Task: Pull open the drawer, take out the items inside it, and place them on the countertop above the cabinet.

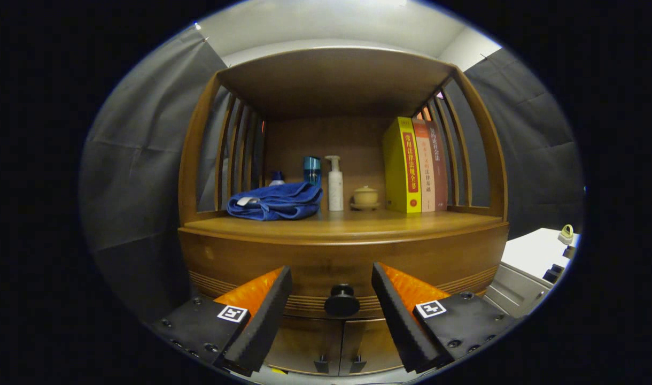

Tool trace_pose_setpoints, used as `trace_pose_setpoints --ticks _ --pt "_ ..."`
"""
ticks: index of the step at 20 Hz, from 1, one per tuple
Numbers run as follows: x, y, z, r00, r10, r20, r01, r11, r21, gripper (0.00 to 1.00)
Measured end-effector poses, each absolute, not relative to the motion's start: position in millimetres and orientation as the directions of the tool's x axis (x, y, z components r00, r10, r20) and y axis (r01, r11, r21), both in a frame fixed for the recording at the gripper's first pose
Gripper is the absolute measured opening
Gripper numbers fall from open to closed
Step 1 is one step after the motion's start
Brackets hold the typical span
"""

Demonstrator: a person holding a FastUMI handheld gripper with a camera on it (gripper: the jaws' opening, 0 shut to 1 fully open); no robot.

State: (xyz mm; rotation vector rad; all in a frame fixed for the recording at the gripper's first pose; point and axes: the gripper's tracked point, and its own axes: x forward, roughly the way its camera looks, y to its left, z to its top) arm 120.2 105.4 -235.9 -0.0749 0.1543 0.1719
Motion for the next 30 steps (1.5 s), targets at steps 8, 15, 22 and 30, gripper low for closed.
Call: trace_pose_setpoints --ticks 8,15,22,30 --pt "144 95 -270 0.976 0.096 -0.195 -0.115 0.99 -0.085 0.93" --pt "155 89 -275 0.977 0.065 -0.201 -0.082 0.994 -0.077 0.61" --pt "152 89 -276 0.965 0.069 -0.252 -0.081 0.996 -0.04 0.41" --pt "110 85 -269 0.957 0.063 -0.283 -0.08 0.996 -0.05 0.4"
